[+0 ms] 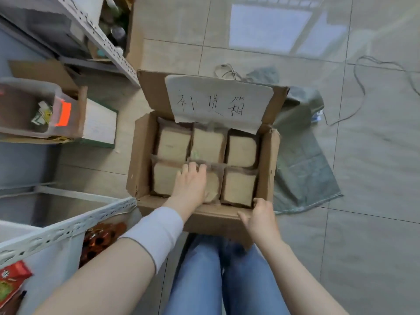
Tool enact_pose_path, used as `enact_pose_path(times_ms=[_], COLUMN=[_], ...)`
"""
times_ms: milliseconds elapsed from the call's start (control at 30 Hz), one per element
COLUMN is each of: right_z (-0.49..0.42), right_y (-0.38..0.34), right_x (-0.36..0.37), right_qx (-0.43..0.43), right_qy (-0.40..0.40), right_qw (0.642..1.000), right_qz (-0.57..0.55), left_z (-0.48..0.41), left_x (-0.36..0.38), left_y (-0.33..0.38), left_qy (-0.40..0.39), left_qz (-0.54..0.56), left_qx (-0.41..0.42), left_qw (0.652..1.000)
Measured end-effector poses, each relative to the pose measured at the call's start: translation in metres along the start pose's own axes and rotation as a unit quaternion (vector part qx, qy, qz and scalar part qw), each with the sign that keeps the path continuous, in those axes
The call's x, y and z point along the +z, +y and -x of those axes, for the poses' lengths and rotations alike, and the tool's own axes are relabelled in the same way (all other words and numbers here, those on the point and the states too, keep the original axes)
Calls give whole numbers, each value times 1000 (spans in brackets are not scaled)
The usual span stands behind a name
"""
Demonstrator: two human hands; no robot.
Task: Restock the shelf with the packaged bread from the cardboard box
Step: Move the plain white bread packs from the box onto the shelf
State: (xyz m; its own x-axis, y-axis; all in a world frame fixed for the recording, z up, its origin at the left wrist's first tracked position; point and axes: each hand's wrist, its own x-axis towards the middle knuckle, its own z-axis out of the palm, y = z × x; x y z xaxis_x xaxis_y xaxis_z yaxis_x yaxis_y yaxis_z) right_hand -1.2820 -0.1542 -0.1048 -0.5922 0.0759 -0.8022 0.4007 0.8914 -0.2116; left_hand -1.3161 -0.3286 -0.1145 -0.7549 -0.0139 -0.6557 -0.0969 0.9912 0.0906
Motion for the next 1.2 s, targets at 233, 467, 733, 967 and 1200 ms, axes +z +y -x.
enact_pose_path(times_ms=[233, 467, 733, 967, 1200], right_z=[-102, -120, -95, -81, -53], right_y=[-2, -8, -2, 12, 29], right_x=[58, 67, 61, 44, 13], right_qx=[219, 233, 161, 130, 83], right_qy=[-57, -8, 5, 73, 121], right_qw=[967, 965, 984, 955, 937], right_qz=[-121, -123, -72, -254, -316], left_z=[-75, -80, -88, -79, -25], left_x=[57, 56, 50, 37, 22], left_y=[-30, -47, -50, -53, -53], left_qy=[-10, 43, -13, -9, 82], left_qz=[-65, -41, -22, 172, 487], left_qx=[-2, 30, 40, 37, -63], left_qw=[998, 998, 999, 984, 868])
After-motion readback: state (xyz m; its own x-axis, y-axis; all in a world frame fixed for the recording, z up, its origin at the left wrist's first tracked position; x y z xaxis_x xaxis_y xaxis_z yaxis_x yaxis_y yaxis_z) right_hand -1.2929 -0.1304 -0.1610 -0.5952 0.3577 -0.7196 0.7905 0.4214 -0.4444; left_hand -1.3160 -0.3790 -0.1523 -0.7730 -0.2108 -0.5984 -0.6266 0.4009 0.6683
